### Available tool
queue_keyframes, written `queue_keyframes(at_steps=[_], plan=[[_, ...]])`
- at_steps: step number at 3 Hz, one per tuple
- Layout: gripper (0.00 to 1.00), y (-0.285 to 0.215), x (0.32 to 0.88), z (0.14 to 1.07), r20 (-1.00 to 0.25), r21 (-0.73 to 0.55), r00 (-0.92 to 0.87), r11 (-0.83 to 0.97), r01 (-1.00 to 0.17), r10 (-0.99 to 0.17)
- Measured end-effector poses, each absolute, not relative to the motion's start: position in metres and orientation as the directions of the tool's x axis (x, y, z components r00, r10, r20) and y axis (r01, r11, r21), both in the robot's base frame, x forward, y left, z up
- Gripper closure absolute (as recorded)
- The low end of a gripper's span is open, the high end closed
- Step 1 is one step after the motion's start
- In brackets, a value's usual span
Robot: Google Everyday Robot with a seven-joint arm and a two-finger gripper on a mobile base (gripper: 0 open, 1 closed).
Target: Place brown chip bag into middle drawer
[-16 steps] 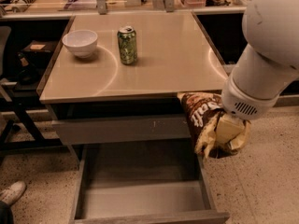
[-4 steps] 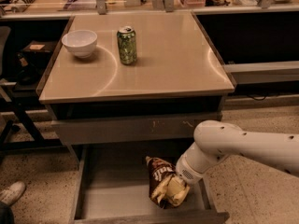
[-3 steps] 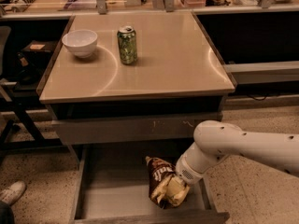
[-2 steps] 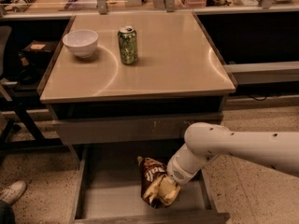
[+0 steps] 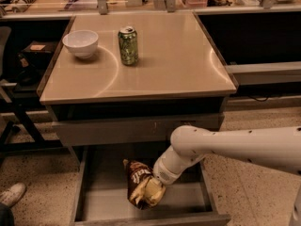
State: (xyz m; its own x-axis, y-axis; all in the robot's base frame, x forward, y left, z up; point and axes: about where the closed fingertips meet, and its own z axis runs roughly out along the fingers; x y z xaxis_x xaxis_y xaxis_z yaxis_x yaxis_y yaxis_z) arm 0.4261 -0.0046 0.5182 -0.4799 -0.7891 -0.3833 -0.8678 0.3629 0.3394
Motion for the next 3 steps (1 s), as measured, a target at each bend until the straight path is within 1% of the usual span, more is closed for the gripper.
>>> queue_keyframes(at_steps=[2, 3], plan=[[1.0, 0.032, 0.429, 0.491, -0.418, 0.376, -0.444, 0.294, -0.879, -0.793], [1.0, 0.036, 0.431, 0.48, -0.417, 0.363, -0.439, 0.297, -0.883, -0.796]])
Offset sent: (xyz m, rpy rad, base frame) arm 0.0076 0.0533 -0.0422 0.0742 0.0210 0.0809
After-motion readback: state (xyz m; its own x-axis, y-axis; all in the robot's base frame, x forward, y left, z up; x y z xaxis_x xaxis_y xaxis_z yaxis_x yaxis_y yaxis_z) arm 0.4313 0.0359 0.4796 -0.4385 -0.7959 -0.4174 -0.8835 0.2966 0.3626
